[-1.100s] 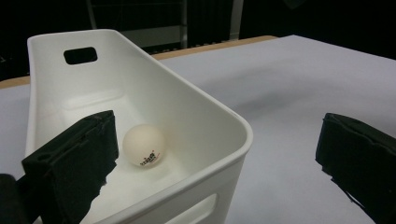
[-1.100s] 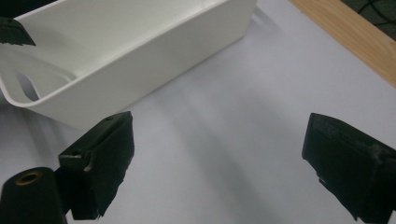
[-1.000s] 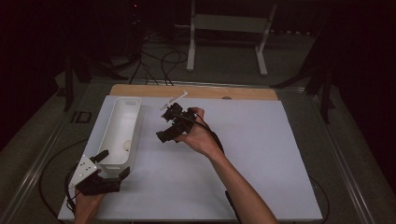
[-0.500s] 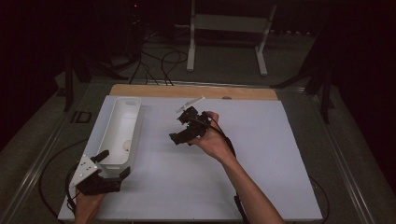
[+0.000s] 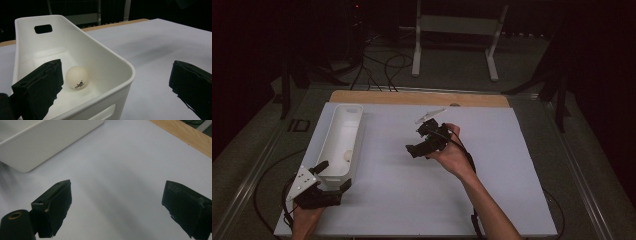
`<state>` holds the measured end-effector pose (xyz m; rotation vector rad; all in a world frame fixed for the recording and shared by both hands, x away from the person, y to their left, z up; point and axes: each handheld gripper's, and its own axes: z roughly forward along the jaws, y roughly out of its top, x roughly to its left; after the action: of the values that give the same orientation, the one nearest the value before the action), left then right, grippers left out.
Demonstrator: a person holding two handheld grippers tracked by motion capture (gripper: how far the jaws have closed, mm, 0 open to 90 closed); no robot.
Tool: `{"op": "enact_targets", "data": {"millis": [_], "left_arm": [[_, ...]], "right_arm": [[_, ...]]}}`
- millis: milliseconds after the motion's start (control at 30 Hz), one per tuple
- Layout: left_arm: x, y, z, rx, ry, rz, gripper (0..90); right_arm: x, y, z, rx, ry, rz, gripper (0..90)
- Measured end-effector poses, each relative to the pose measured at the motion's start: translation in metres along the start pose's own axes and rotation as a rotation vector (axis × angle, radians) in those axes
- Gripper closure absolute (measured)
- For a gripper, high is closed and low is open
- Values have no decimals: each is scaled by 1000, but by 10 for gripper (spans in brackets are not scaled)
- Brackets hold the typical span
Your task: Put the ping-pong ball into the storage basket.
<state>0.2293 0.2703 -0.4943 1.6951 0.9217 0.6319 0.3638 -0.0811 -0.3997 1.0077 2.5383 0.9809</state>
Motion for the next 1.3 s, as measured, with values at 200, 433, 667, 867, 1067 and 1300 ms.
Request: {"op": "enact_targets", "data": {"millis": [200,433,667,867,1067,1300], "left_arm": [[0,0,1,0,4,-2,0],[0,0,1,3,5,-2,0],[0,0,2,8,8,-2,0],[0,0,2,8,8,-3,0],[0,0,3,14,11,-8,0],[0,0,3,16,14,-9,0]], "right_arm": [[-9,-14,-6,-14,-13,27,87],[-16,-28,-15,-34,-23,53,87],[-25,-46,-23,-52,-38,83,87],[-31,-60,-29,-68,-43,99,87],[-36,-74,-35,-84,-59,122,86],[-43,-92,-42,-105,-69,151,87]]}}
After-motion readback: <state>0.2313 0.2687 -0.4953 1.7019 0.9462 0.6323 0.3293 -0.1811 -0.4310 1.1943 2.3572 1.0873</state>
